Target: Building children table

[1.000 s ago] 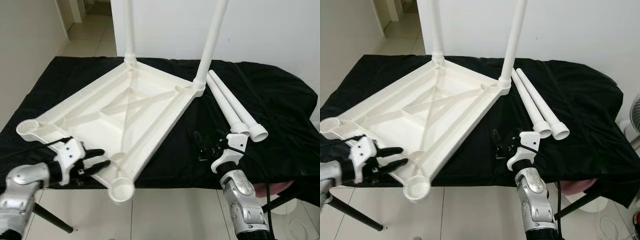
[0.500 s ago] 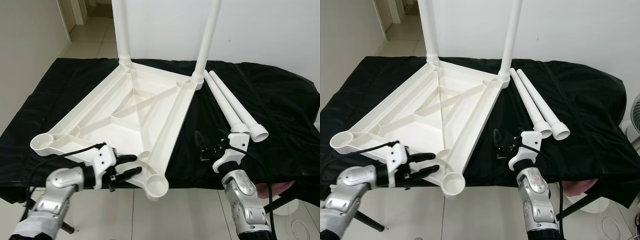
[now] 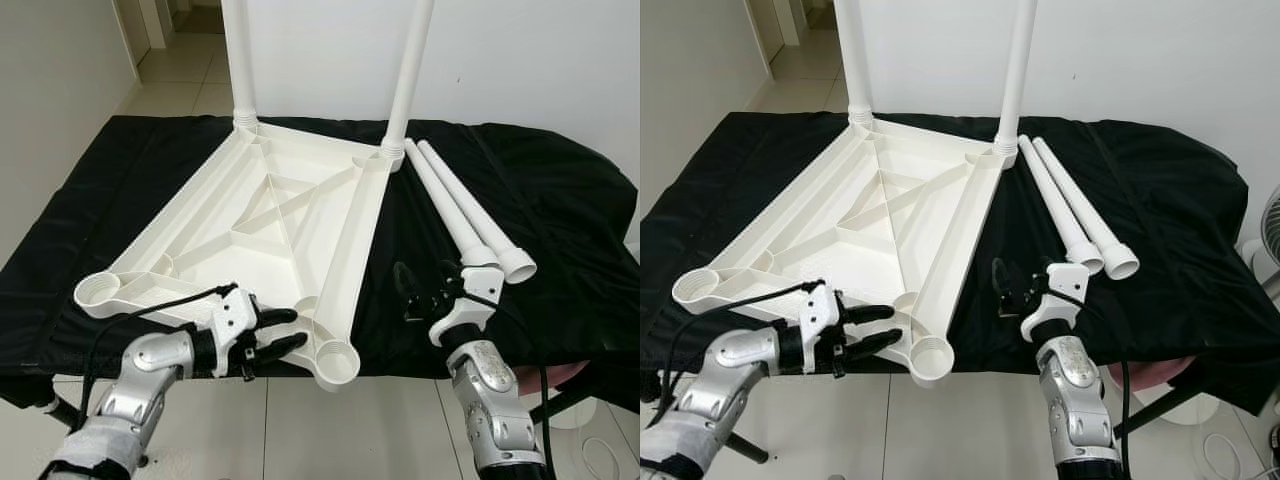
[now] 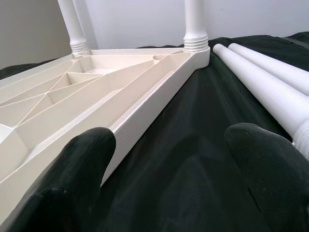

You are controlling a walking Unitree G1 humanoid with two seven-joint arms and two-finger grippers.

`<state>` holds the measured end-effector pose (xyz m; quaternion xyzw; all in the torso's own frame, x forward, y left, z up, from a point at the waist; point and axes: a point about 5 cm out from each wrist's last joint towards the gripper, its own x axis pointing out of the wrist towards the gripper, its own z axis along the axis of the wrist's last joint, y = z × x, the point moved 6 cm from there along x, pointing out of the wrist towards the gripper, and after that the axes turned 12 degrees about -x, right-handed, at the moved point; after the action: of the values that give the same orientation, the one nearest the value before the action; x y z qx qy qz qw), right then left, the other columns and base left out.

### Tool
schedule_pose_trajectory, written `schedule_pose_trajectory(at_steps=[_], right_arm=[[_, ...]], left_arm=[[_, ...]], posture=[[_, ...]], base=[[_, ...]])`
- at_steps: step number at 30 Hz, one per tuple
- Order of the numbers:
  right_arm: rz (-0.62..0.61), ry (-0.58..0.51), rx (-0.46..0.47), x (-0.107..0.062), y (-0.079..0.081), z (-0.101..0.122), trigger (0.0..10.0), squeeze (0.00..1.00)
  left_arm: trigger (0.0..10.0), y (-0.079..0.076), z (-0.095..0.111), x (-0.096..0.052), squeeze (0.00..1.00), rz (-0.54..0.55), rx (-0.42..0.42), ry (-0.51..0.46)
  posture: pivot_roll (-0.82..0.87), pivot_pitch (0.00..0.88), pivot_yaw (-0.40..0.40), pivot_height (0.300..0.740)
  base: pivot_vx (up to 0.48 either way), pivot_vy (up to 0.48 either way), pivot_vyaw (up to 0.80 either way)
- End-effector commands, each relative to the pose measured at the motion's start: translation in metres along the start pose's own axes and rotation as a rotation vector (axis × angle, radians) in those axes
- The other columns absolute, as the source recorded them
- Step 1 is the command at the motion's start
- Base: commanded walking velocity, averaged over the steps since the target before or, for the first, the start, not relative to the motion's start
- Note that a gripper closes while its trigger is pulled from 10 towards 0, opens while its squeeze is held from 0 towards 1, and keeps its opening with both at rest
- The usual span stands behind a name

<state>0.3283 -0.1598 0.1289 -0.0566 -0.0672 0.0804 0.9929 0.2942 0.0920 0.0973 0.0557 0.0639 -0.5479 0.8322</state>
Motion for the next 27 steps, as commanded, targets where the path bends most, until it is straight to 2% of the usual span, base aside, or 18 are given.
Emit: schedule_pose_trajectory(at_steps=[1,4,5,8,9,10,11,12,13,14,20,23,25,27], right_arm=[[0.022,-0.001,0.011,-0.001,0.002,0.002,10.0,0.67],[0.032,-0.004,0.019,-0.002,0.004,0.002,10.0,0.67],[0.036,-0.011,0.025,-0.002,0.004,0.004,10.0,1.00],[0.033,-0.014,0.024,-0.003,0.004,0.005,10.0,1.00],[0.025,-0.015,0.021,-0.003,0.004,0.005,10.0,0.96],[0.020,-0.014,0.020,-0.003,0.004,0.005,10.0,0.00],[0.020,-0.014,0.020,-0.003,0.004,0.005,10.0,0.00],[0.017,-0.014,0.020,-0.003,0.004,0.005,10.0,0.00],[0.017,-0.014,0.020,-0.003,0.004,0.005,10.0,0.00],[0.017,-0.015,0.021,-0.003,0.005,0.006,10.0,0.00],[0.015,-0.015,0.023,-0.003,0.005,0.007,10.0,0.00],[0.014,-0.015,0.023,-0.003,0.005,0.007,10.0,0.00],[0.012,-0.016,0.024,-0.002,0.006,0.007,10.0,0.00],[0.012,-0.016,0.024,-0.002,0.006,0.007,10.0,0.00]], left_arm=[[10.0,0.001,0.007,-0.003,0.00,-0.022,0.017,0.002],[10.0,0.002,0.010,-0.004,0.00,-0.032,0.017,0.003],[10.0,0.001,0.014,-0.005,1.00,-0.052,0.024,0.005],[10.0,0.001,0.017,-0.005,1.00,-0.060,0.036,0.006],[10.0,0.000,0.019,-0.003,1.00,-0.066,0.058,0.006],[10.0,0.000,0.021,-0.002,1.00,-0.067,0.077,0.009],[10.0,0.000,0.021,-0.002,1.00,-0.067,0.077,0.009],[10.0,0.000,0.021,0.000,0.55,-0.066,0.091,0.012],[10.0,0.000,0.021,0.000,0.55,-0.066,0.091,0.012],[10.0,0.003,0.018,0.000,0.00,-0.062,0.121,0.031],[10.0,0.020,0.004,0.002,0.00,-0.025,0.161,0.118],[10.0,0.026,0.003,0.003,0.00,-0.003,0.159,0.130],[10.0,0.044,-0.004,0.003,0.00,0.066,0.154,0.180],[10.0,0.044,-0.004,0.003,0.00,0.066,0.154,0.180]], posture=[[-0.11,0.000,0.005,0.740],[-0.11,0.000,0.005,0.740],[-0.11,0.000,0.007,0.740],[-0.11,0.000,0.007,0.740],[-0.12,0.000,0.009,0.740],[-0.12,0.000,0.009,0.740],[-0.12,0.000,0.009,0.740],[-0.12,0.000,0.009,0.740],[-0.12,0.000,0.009,0.740],[-0.12,0.000,0.011,0.740],[-0.12,0.000,0.015,0.740],[-0.13,0.000,0.018,0.740],[-0.14,0.000,0.025,0.740],[-0.14,0.000,0.025,0.740]], base=[[0.000,0.000,0.00],[0.000,0.000,0.00],[0.000,0.000,0.00],[0.000,0.000,0.00],[0.000,0.000,0.00],[0.000,0.000,0.00],[0.000,0.000,0.00],[0.000,0.000,0.00],[0.000,0.000,0.00],[0.000,0.000,0.00],[0.000,0.000,0.00],[0.000,0.000,0.00],[0.000,0.000,0.00],[0.000,0.000,0.00]])
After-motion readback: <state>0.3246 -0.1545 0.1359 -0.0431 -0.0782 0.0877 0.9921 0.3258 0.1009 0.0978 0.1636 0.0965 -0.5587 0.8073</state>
